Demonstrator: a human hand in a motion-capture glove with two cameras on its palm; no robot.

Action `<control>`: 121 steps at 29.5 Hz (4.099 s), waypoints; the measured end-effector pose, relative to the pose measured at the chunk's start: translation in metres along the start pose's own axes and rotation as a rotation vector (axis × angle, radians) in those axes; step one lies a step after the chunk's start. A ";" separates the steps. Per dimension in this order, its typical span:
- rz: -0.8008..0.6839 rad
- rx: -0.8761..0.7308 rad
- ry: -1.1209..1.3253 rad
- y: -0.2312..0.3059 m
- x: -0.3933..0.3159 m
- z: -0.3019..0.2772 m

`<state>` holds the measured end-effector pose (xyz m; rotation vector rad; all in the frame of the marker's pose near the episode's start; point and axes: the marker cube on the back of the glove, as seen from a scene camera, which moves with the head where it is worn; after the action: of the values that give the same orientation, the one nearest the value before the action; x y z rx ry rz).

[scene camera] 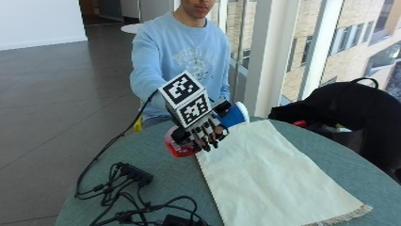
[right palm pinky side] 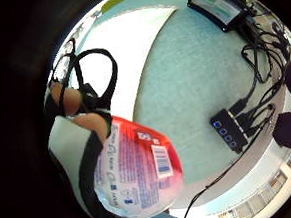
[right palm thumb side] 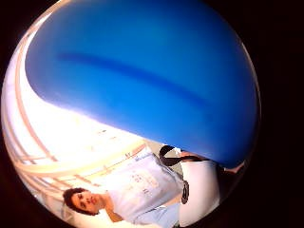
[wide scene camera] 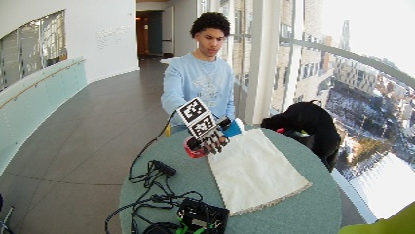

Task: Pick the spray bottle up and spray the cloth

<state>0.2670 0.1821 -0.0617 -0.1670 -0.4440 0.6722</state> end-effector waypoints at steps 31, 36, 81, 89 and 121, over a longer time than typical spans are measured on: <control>-0.012 -0.026 0.025 -0.003 -0.006 0.004; -0.039 -0.001 -0.012 0.000 -0.014 0.003; -0.664 0.310 -0.700 -0.073 -0.319 0.171; -0.668 0.293 -0.690 -0.071 -0.316 0.183; -0.567 0.238 0.134 0.067 -0.079 0.109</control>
<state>0.1257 0.1842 -0.0107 0.1383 -0.2592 0.1510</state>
